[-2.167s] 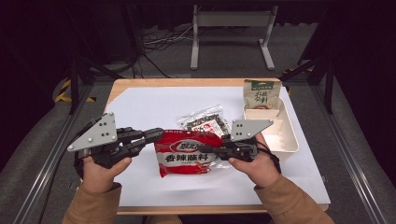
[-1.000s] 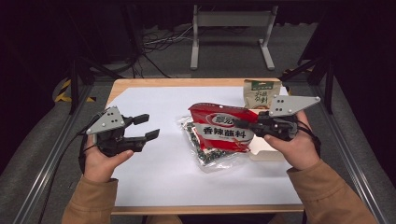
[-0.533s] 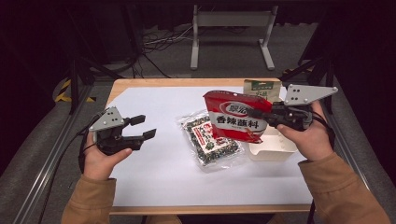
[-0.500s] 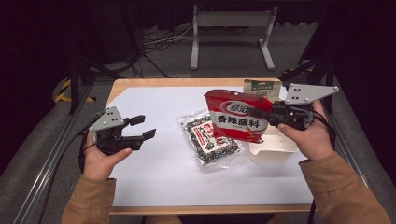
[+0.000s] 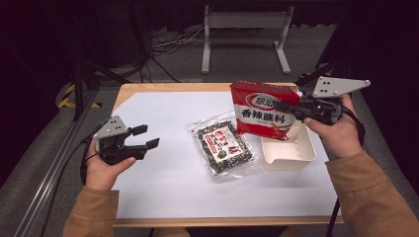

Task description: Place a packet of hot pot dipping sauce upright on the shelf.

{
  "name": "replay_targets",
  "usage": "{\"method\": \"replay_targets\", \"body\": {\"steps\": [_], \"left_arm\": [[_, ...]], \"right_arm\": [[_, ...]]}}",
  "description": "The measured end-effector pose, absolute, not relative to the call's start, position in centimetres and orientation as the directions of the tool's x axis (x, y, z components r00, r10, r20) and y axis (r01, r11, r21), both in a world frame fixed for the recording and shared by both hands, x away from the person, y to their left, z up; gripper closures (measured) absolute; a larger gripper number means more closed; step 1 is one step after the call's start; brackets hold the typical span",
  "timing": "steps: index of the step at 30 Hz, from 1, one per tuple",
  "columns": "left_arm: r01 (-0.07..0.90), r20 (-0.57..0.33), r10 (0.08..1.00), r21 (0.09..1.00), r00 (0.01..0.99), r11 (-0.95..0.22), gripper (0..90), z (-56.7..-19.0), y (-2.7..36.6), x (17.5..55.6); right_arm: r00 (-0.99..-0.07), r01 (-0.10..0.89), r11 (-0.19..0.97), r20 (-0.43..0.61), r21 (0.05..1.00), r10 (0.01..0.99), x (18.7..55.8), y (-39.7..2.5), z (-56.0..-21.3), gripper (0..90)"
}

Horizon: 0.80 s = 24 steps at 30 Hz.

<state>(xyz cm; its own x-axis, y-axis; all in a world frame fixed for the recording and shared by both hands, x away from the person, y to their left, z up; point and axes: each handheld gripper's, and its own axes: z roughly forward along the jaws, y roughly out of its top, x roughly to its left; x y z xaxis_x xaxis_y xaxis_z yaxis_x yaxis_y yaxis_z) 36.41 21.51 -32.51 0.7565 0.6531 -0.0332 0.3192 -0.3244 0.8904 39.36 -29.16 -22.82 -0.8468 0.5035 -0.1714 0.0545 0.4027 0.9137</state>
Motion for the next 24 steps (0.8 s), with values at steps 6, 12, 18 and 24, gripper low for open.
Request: {"method": "replay_targets", "body": {"steps": [6, 12, 18, 24], "left_arm": [[0.341, -0.045, 0.668, 0.884, 0.743, -0.319, 36.8, -33.2, 22.3, 36.5], [0.369, -0.062, 0.685, 0.876, 0.726, -0.311, 36.3, -33.8, 22.9, 36.4], [0.387, -0.069, 0.704, 0.870, 0.707, -0.304, 36.0, -34.4, 23.4, 36.4], [0.388, -0.066, 0.706, 0.869, 0.705, -0.306, 35.5, -34.7, 23.7, 36.7]], "right_arm": [[-0.832, 0.058, 0.398, -0.175, 0.916, 0.526, 40.7, -30.6, -22.8, 89.3], [-0.826, 0.052, 0.406, -0.189, 0.912, 0.531, 41.6, -31.6, -22.8, 89.3], [-0.815, 0.046, 0.412, -0.204, 0.910, 0.543, 42.5, -32.6, -23.0, 89.2], [-0.804, 0.058, 0.412, -0.202, 0.909, 0.559, 43.4, -33.7, -23.6, 89.2]]}}
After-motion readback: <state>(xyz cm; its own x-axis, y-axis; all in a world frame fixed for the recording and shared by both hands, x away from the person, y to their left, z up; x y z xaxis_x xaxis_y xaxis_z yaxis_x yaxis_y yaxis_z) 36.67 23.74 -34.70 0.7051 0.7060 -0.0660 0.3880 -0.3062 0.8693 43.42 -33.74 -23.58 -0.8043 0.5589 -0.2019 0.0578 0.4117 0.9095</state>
